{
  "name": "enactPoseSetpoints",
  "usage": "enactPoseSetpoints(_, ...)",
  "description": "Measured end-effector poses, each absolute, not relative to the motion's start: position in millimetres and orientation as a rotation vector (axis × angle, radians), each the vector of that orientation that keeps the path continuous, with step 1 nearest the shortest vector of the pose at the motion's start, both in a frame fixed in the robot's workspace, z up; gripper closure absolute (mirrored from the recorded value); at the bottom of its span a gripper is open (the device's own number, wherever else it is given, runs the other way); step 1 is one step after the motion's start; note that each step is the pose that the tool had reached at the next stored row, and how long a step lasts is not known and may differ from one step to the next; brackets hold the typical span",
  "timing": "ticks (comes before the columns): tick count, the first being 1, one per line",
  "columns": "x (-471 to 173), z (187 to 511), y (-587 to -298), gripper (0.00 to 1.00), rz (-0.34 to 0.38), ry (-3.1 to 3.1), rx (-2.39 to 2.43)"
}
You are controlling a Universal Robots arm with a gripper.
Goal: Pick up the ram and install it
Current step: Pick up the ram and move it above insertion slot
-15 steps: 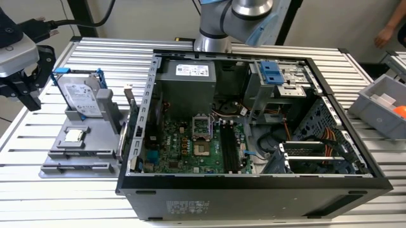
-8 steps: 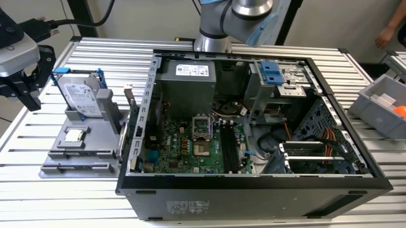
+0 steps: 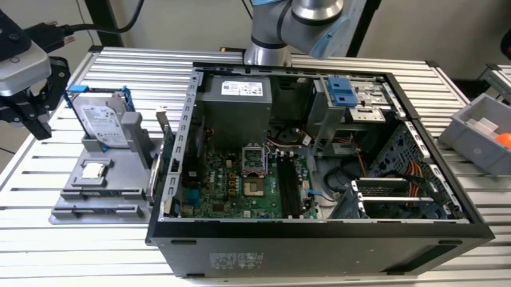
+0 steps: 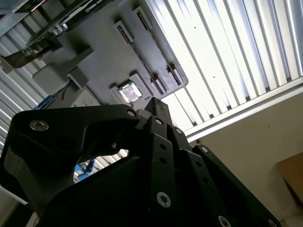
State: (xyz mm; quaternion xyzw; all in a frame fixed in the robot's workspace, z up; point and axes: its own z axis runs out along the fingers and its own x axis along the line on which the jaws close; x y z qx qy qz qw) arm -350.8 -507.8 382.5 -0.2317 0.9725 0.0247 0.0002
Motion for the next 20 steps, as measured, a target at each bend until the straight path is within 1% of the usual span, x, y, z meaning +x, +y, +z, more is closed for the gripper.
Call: enactPoseSetpoints(20, -350.8, 382.5, -507.8, 1.0, 0.078, 3.045, -0.77)
